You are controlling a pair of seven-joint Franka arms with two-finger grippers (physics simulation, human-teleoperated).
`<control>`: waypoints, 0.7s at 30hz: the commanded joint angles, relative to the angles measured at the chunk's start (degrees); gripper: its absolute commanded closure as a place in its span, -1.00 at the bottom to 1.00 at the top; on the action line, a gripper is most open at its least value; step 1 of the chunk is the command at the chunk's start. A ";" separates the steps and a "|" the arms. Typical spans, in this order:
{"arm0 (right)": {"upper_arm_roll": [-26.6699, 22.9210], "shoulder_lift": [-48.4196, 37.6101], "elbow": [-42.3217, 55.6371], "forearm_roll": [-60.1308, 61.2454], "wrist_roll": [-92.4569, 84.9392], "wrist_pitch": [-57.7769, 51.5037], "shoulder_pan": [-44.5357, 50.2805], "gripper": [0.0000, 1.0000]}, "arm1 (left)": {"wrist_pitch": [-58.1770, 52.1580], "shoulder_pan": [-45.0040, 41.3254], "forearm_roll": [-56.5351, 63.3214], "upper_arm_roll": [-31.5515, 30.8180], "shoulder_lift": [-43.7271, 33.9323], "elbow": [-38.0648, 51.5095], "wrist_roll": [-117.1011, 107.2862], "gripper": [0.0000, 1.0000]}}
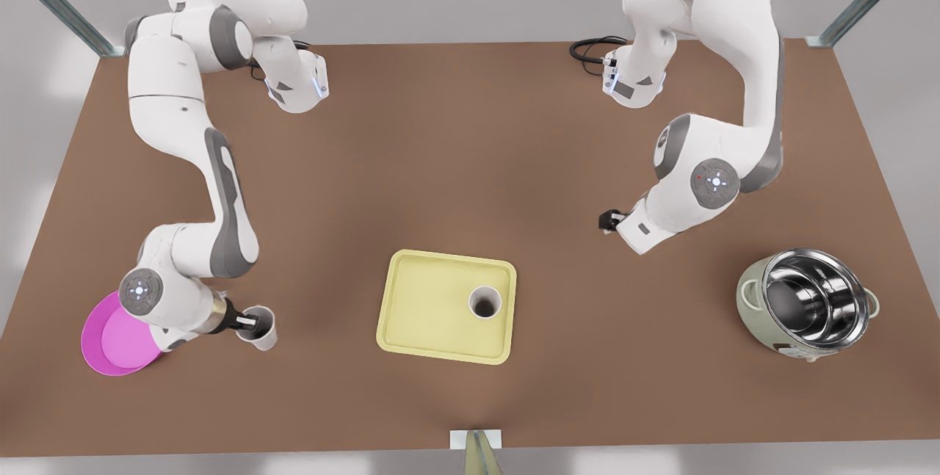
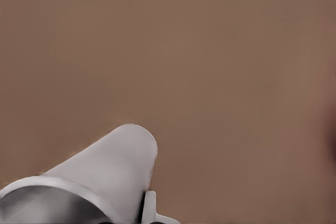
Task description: Use the left arm to pick up the white IKEA cup from the tray and place it on the middle-left position; use the right arm to pick up the white IKEA cup from the tray and place it on the middle-right position
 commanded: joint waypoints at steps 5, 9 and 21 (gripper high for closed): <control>-0.18 7.01 -0.09 -2.74 -30.39 4.68 -1.01 0.84 | 14.84 -5.48 0.41 0.06 11.37 7.31 -21.56 -1.00; -0.18 6.92 -0.09 -2.65 -29.86 4.68 -1.01 0.60 | 16.34 -7.76 1.20 0.06 18.49 16.10 -26.92 -1.00; -0.18 5.17 0.08 -0.98 -30.12 3.98 -0.93 -1.00 | 25.57 -14.44 5.34 0.06 30.10 22.52 -35.97 -1.00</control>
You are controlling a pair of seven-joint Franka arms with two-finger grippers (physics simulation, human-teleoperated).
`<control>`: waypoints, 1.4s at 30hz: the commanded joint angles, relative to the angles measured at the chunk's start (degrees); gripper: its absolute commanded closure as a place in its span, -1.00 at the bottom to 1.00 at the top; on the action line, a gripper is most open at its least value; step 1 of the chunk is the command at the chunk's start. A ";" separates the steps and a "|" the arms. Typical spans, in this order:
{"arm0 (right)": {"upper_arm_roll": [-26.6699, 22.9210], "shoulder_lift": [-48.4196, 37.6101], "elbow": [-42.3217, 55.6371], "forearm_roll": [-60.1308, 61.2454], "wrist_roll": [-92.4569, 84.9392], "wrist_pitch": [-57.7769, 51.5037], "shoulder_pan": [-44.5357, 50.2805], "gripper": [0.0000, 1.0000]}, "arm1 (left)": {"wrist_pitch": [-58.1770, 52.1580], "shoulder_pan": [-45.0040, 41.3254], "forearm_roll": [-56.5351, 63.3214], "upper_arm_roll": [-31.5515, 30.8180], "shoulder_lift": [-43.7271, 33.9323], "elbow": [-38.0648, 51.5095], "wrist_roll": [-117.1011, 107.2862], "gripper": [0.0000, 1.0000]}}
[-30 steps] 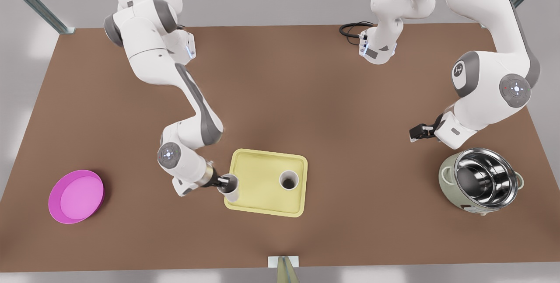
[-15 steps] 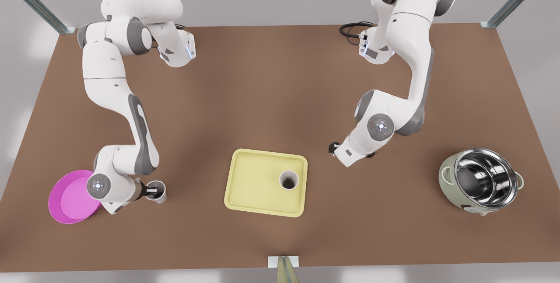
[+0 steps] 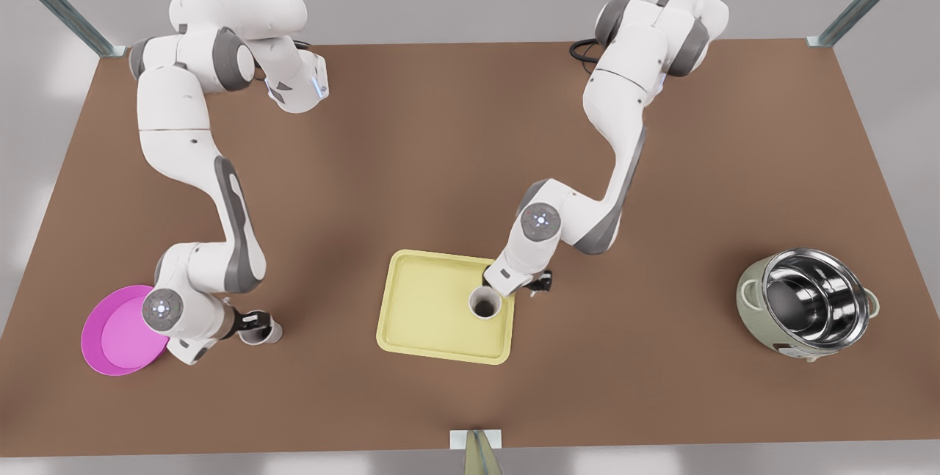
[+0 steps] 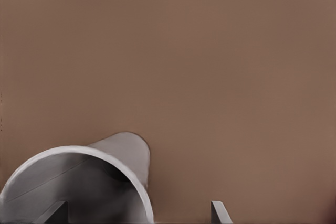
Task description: Use the left arm to pick up the white IKEA cup from the tray and place it on the middle-left position; use the right arm to pick up the white IKEA cup from the tray and place it on the middle-right position
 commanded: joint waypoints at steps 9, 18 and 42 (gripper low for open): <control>0.10 -21.13 0.03 0.72 0.26 -21.41 -1.08 -1.00 | 9.58 -0.82 0.67 1.94 4.03 1.02 -15.06 -1.00; -0.69 -31.61 -4.01 0.90 1.23 -31.88 -2.22 -1.00 | 13.62 -1.35 0.31 1.41 6.76 1.72 -18.05 -0.07; -3.15 -31.43 -3.40 0.46 0.70 -33.11 -2.75 -1.00 | -0.61 17.10 -0.30 2.55 -0.45 -0.39 11.83 0.78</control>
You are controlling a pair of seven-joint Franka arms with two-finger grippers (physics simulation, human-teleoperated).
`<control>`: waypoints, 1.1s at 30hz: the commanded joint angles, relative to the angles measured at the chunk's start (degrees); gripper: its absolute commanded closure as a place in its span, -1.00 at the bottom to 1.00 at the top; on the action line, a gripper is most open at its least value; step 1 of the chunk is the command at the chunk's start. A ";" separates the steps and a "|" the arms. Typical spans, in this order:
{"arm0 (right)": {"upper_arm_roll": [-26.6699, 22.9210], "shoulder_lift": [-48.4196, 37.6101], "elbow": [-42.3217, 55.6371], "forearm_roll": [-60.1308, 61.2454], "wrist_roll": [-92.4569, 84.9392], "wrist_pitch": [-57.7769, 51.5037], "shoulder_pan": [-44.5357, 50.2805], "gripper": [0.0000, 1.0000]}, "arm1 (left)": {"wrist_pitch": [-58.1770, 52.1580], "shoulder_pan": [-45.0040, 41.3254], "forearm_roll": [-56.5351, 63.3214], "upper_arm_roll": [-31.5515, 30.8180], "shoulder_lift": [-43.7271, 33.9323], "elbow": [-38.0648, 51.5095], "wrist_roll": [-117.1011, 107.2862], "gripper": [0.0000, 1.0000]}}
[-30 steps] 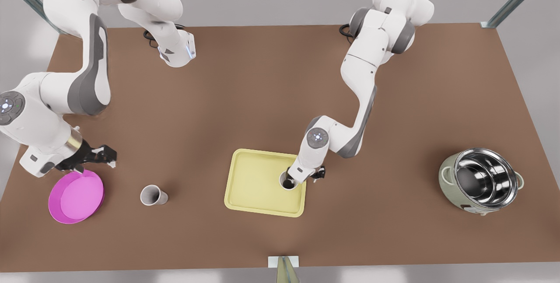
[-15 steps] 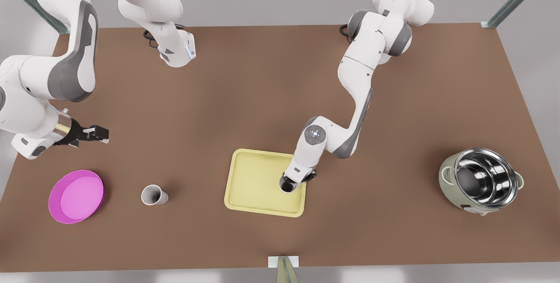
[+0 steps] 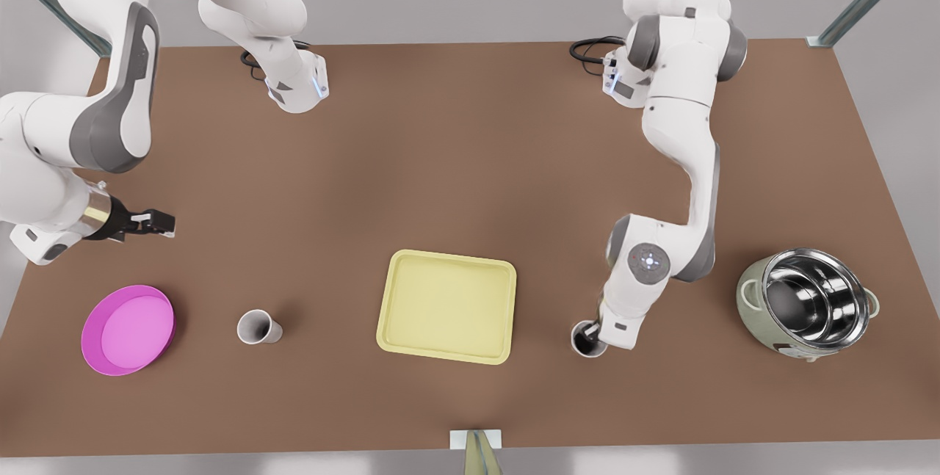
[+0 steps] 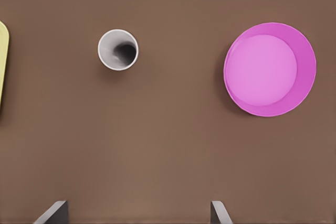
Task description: Use the left arm to pick up the white IKEA cup from the tray and place it on the middle-left position; use the right arm to pick up the white IKEA cup from the tray and place it on the middle-right position
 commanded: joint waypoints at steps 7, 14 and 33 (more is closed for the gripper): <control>0.48 -0.07 0.09 -0.16 0.56 -1.16 0.65 -1.00 | 9.83 4.78 0.14 0.28 5.55 0.37 28.61 0.78; 0.21 0.11 0.18 -0.07 0.56 -1.16 0.39 -1.00 | 10.36 4.87 0.14 0.19 5.72 0.46 29.58 -1.00; 0.12 0.20 0.18 -0.15 0.56 -0.98 0.39 -1.00 | 6.32 4.34 -0.04 0.19 3.53 -1.92 28.87 -1.00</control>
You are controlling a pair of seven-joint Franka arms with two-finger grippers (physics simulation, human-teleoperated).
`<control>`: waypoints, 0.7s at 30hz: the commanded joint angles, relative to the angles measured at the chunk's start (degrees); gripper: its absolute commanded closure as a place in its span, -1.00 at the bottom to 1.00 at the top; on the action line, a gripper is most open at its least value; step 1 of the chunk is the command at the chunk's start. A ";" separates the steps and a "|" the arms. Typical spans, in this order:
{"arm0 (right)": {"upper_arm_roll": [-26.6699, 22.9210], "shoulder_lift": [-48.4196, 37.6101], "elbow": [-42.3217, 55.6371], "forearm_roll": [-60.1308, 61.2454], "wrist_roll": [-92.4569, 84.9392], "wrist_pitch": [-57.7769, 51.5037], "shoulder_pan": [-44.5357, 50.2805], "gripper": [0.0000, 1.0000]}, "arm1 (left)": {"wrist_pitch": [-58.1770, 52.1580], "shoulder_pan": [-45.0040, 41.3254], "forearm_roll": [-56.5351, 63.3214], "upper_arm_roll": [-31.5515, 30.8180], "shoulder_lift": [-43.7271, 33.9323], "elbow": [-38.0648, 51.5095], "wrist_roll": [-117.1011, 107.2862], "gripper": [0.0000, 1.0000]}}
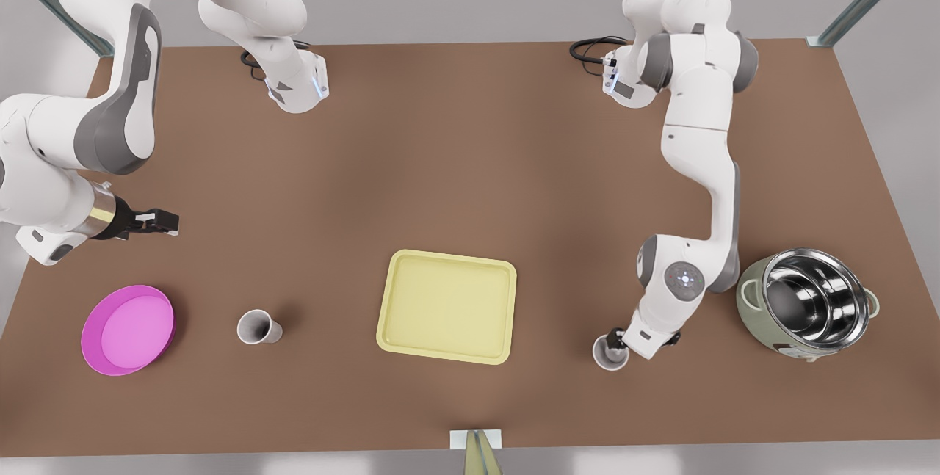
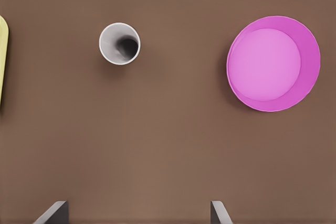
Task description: Use the left arm to pick up the white IKEA cup from the tray and place it on the middle-left position; use the right arm to pick up the white IKEA cup from the tray and place it on the middle-right position
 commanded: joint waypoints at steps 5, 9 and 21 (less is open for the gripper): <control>-0.01 -0.07 0.03 0.02 0.08 0.01 0.00 -1.00 | -3.78 -0.10 0.33 0.01 -0.96 -0.18 0.85 -1.00; -0.01 -0.07 0.03 0.02 0.08 0.01 -0.09 -1.00 | -3.78 -0.27 0.33 0.01 -2.37 -2.12 0.32 -1.00; -0.01 -0.07 0.03 0.02 0.00 0.01 0.00 -1.00 | -10.63 -0.18 0.51 0.36 -6.85 -3.61 1.90 -1.00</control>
